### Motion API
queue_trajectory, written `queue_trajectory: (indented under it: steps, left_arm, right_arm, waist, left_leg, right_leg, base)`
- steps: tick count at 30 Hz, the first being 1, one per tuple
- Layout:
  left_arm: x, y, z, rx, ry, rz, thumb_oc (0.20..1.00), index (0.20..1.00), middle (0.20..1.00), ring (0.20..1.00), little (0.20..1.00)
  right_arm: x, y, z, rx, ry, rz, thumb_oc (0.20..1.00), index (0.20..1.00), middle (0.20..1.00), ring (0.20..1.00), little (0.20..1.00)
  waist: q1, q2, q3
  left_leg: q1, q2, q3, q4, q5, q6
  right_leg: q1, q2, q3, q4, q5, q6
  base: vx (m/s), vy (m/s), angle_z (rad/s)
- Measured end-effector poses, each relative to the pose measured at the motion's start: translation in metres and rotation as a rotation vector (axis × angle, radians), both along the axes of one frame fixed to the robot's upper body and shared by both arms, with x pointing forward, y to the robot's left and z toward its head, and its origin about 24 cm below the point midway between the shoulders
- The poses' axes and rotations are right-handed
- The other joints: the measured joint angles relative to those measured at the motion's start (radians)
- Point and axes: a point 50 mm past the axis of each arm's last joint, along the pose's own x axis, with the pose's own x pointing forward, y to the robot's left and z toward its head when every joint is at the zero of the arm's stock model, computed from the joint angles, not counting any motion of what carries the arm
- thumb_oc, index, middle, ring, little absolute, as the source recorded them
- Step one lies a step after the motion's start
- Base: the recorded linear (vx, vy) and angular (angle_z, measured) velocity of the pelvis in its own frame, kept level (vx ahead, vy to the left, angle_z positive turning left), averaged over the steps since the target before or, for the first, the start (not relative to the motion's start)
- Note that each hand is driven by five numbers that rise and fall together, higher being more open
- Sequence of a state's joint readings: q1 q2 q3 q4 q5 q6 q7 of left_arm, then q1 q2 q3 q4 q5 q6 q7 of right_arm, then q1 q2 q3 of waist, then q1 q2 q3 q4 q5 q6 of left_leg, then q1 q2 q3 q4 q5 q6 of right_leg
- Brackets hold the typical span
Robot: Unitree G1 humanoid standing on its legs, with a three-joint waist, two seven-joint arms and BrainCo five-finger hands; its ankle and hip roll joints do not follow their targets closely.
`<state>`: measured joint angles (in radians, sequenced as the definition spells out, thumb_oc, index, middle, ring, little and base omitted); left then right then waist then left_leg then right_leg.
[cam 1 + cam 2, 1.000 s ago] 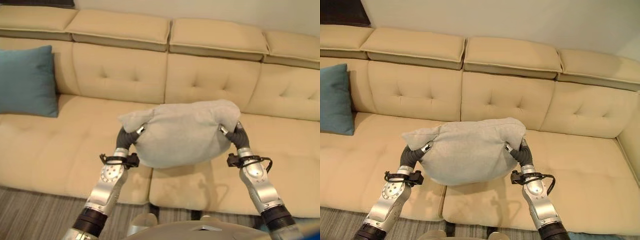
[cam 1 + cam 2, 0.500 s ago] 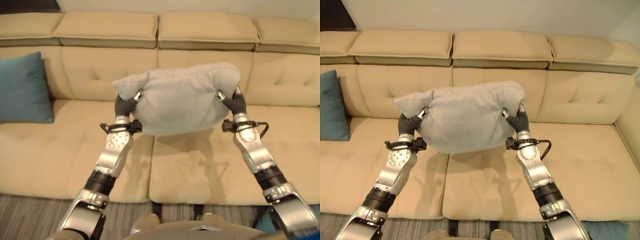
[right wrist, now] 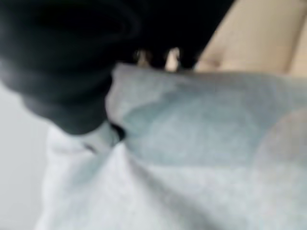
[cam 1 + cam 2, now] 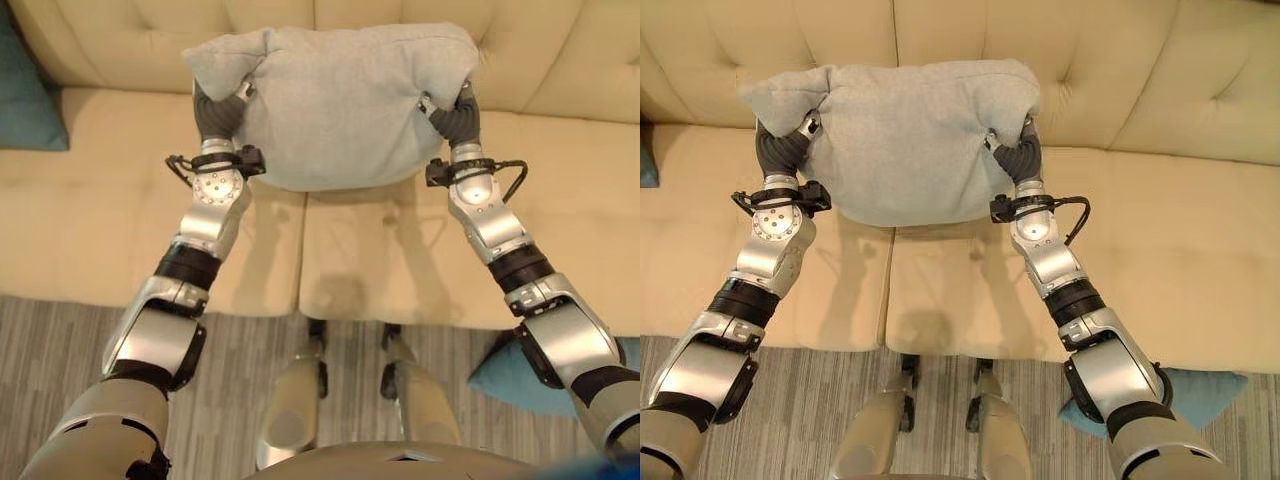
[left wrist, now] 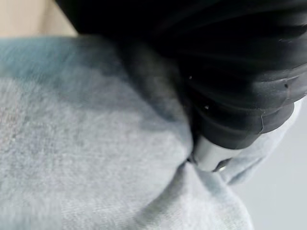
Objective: Pick up all the scattered cushions and arrange them neatly on the sofa.
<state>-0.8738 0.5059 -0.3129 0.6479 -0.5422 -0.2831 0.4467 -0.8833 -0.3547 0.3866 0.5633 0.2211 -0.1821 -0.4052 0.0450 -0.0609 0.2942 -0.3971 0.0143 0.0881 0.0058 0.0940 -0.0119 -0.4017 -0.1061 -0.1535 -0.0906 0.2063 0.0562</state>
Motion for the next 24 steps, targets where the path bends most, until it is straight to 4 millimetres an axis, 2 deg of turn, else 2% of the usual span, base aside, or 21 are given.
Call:
queue_trajectory:
  steps: [8, 9, 10, 11, 12, 13, 14, 18, 21, 24]
  left_arm:
    - [0.015, -0.013, 0.050, 0.027, -0.090, 0.007, 0.200, 0.200, 0.200, 0.200, 0.200]
    - [0.017, -0.014, 0.058, 0.046, -0.095, 0.012, 0.677, 0.677, 0.677, 0.677, 0.677]
    - [0.017, -0.016, 0.065, 0.048, -0.112, 0.011, 1.000, 1.000, 1.000, 1.000, 1.000]
    - [0.017, -0.017, 0.072, 0.045, -0.126, 0.019, 1.000, 1.000, 1.000, 1.000, 1.000]
    - [0.018, -0.016, 0.074, 0.050, -0.126, 0.028, 1.000, 1.000, 1.000, 1.000, 1.000]
    - [0.020, -0.016, 0.080, 0.057, -0.127, 0.043, 1.000, 1.000, 1.000, 1.000, 1.000]
    - [0.021, -0.014, 0.087, 0.060, -0.133, 0.059, 1.000, 1.000, 1.000, 1.000, 1.000]
    - [0.017, -0.016, 0.133, 0.120, -0.223, 0.084, 1.000, 1.000, 1.000, 1.000, 1.000]
    - [0.015, -0.011, 0.147, 0.143, -0.237, 0.114, 1.000, 1.000, 1.000, 1.000, 1.000]
    - [0.010, 0.003, 0.161, 0.125, -0.262, 0.136, 1.000, 1.000, 1.000, 1.000, 1.000]
  right_arm:
    - [0.012, -0.004, 0.044, 0.024, -0.108, -0.092, 0.200, 0.200, 0.200, 0.200, 0.200]
    - [0.014, -0.004, 0.049, 0.015, -0.113, -0.107, 0.200, 0.200, 0.200, 0.200, 0.200]
    - [0.015, -0.005, 0.056, 0.021, -0.131, -0.121, 0.200, 0.200, 0.200, 0.200, 0.200]
    - [0.016, -0.005, 0.063, 0.028, -0.147, -0.134, 0.291, 0.291, 0.291, 0.291, 0.291]
    - [0.017, -0.006, 0.067, 0.025, -0.152, -0.145, 0.442, 0.442, 0.442, 0.442, 0.442]
    - [0.018, -0.007, 0.072, 0.008, -0.166, -0.168, 0.925, 0.925, 0.925, 0.925, 0.925]
    - [0.020, -0.008, 0.078, -0.016, -0.179, -0.197, 1.000, 1.000, 1.000, 1.000, 1.000]
    - [0.022, -0.012, 0.117, -0.060, -0.251, -0.272, 1.000, 1.000, 1.000, 1.000, 1.000]
    - [0.026, -0.016, 0.122, -0.172, -0.240, -0.308, 1.000, 1.000, 1.000, 1.000, 1.000]
    - [0.027, -0.037, 0.138, -0.279, -0.240, -0.372, 1.000, 1.000, 1.000, 1.000, 1.000]
  waist:
    - [-0.004, 0.002, 0.001]
    - [-0.004, 0.002, 0.001]
    - [-0.006, 0.002, 0.001]
    - [-0.007, 0.003, 0.002]
    - [-0.008, 0.003, 0.002]
    - [-0.009, 0.004, 0.002]
    - [-0.009, 0.005, 0.002]
    - [-0.012, 0.009, 0.000]
    - [-0.010, 0.011, 0.000]
    - [-0.009, 0.020, 0.003]
  left_leg:
    - [-0.082, -0.003, -0.016, -0.002, 0.008, 0.002]
    - [-0.095, -0.005, -0.017, -0.004, 0.012, 0.002]
    - [-0.107, -0.006, -0.017, -0.004, 0.013, 0.002]
    - [-0.115, -0.007, -0.017, -0.008, 0.017, 0.002]
    - [-0.116, -0.007, -0.017, -0.014, 0.022, 0.002]
    - [-0.116, -0.008, -0.017, -0.026, 0.028, 0.000]
    - [-0.121, -0.009, -0.018, -0.035, 0.033, 0.000]
    - [-0.177, -0.012, -0.017, -0.039, 0.050, -0.001]
    - [-0.179, -0.012, -0.017, -0.038, 0.050, -0.001]
    - [-0.179, -0.012, -0.018, -0.039, 0.050, -0.001]
  right_leg:
    - [-0.078, -0.006, -0.004, 0.000, 0.004, -0.003]
    - [-0.089, -0.007, -0.004, 0.000, 0.004, -0.003]
    - [-0.101, -0.008, -0.004, 0.000, 0.004, -0.003]
    - [-0.111, -0.009, -0.004, 0.000, 0.004, -0.003]
    - [-0.114, -0.010, -0.004, 0.000, 0.004, -0.003]
    - [-0.120, -0.010, -0.005, 0.000, 0.004, -0.003]
    - [-0.130, -0.010, -0.004, 0.000, 0.004, -0.003]
    - [-0.189, -0.013, -0.004, 0.000, 0.015, -0.007]
    - [-0.194, -0.013, 0.002, 0.000, 0.015, -0.007]
    - [-0.196, -0.013, 0.002, 0.000, 0.015, -0.007]
  base:
    - [0.00, 0.044, 0.05]
    - [0.02, 0.016, 0.05]
    - [0.03, 0.025, 0.04]
    - [0.01, 0.031, 0.03]
    - [0.00, 0.000, 0.00]
    - [0.00, 0.000, 0.00]
    - [0.00, 0.000, 0.00]
    - [0.00, 0.000, 0.00]
    - [0.04, -0.015, -0.06]
    - [0.01, -0.007, -0.01]
